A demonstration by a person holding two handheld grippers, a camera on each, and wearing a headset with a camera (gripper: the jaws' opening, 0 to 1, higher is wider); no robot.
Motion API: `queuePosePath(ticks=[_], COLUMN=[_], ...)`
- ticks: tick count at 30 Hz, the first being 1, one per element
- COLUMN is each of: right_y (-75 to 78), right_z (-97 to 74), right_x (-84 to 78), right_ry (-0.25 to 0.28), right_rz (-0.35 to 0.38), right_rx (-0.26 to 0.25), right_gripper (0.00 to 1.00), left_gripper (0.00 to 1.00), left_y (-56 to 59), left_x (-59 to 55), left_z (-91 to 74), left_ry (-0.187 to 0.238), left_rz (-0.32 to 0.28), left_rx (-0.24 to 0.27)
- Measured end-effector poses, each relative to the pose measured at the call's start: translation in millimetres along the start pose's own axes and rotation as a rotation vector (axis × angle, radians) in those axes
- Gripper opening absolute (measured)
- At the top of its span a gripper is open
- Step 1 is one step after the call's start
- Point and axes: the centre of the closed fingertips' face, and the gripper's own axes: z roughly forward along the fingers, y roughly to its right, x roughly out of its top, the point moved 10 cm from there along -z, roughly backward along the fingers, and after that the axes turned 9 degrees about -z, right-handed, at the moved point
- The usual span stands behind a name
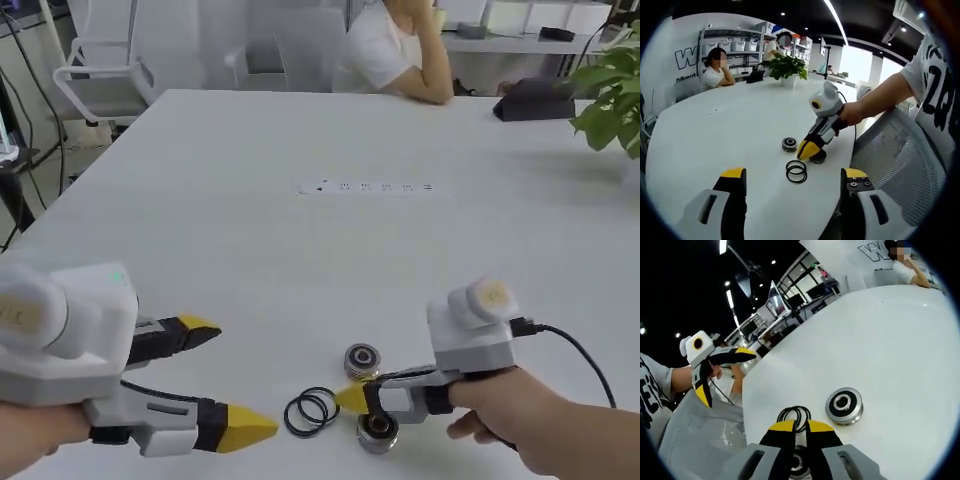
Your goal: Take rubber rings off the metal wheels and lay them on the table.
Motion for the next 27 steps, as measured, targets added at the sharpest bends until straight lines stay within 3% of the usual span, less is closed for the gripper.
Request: queuePosePath(ticks=[9,18,27], right_y=[-9.7,-17.3,-24.7], right_z=[-13.7,-28.3,-51.0], right_x=[17.3,23.6,28.1], right_ry=[0.071,0.103,0.147], right_rz=[-0.067,-0.132,-0.206], right_rx=[0.0,-0.011,-0.054], right_gripper=[0.14,0.22,0.35], left_gripper=[0.75,0.75,0.75], left_y=[3.5,7.0,9.2], left_x=[5.3,8.3,13.3], left_z=[-2.5,-3.2,-7.0], left_ry=[0.023,0.032,0.051], left_rz=[-0.003,0.005,0.011], left_rx=[0.001,-0.001,0.007])
